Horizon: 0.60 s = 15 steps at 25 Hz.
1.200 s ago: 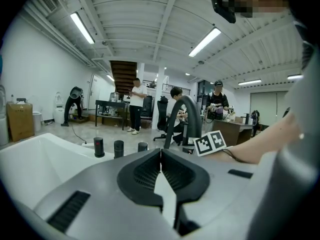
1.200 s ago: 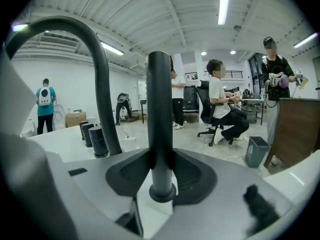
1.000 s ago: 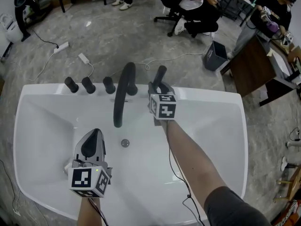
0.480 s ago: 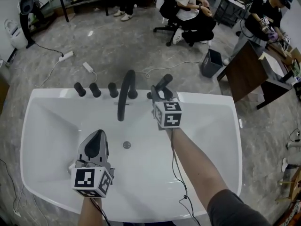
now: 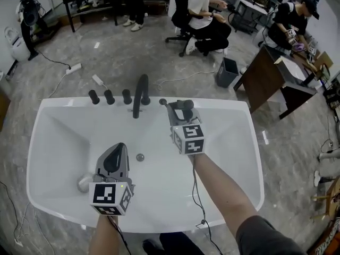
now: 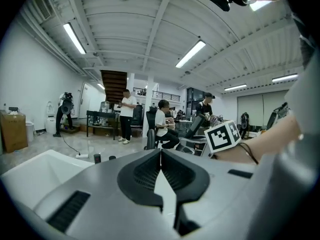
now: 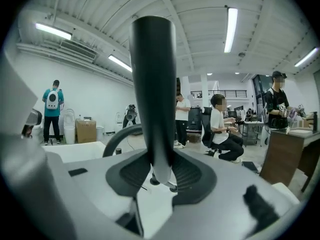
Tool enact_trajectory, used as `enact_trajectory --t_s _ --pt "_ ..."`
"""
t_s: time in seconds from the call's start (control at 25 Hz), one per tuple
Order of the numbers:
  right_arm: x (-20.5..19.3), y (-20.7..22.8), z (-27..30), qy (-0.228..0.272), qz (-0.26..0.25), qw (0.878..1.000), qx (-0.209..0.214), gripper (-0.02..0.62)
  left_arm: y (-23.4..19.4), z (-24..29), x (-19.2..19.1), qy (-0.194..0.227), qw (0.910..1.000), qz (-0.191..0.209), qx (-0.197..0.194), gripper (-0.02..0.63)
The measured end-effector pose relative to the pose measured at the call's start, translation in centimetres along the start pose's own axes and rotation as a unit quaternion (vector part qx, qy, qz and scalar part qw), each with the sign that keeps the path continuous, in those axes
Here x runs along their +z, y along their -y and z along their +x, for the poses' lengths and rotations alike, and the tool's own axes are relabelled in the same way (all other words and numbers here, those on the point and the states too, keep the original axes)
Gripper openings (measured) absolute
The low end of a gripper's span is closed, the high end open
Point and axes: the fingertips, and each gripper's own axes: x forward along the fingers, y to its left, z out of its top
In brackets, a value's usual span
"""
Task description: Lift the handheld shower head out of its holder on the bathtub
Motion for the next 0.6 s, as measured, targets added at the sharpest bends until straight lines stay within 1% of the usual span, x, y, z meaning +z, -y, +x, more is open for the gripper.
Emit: enact_trajectory --t_s 0.2,0.4,0.6 --pt "2.1 -1.9 -5.6 0.012 0.008 1.0 -0.012 0.14 1.4 -4.9 0.6 0.005 0.9999 -0.004 -0.01 0.015" --pt "4.1 -3.6 -11.8 0.027 0.01 0.999 -0.03 0.14 2.6 -10.1 2.2 0.018 0.9997 -0.008 -0.017 0.015" --pt "5.7 -5.7 -18.7 0.047 0.024 0.998 -0.044 0.14 3.9 -15.3 3.9 0.043 0.9988 -0.001 -0.024 0.015"
